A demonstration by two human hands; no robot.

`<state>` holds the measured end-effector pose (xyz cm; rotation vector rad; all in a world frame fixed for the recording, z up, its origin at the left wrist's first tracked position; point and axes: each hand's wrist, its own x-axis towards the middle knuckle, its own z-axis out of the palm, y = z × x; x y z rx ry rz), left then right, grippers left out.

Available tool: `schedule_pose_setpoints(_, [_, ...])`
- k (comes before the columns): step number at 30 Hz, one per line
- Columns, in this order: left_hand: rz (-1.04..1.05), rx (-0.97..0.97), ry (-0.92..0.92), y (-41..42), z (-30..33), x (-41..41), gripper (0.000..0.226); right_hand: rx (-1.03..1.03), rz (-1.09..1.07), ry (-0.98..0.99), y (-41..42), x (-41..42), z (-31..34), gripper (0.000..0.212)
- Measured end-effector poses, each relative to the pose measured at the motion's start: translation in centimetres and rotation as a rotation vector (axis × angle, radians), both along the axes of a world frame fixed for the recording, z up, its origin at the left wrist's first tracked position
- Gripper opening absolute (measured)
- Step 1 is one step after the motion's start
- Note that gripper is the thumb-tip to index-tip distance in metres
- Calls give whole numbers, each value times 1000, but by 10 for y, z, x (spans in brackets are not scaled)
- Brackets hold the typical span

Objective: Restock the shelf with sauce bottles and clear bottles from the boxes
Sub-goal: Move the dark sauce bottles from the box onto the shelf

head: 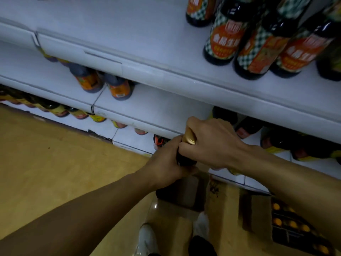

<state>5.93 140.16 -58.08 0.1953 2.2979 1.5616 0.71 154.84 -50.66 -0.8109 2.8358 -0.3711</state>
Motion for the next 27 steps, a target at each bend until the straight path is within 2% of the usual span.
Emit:
schedule_pose_setpoints(6, [-23, -14, 86, -9, 76, 0, 59, 23, 21, 52, -7, 0, 82, 34])
schedule_pose_setpoints(19, [-53, -83, 243, -24, 235, -18, 40, -43, 34, 251, -13, -1, 253, 34])
schedule_pose_setpoints(27, [-59, -38, 367, -24, 314, -19, 51, -173, -16, 282, -10, 12, 344, 26])
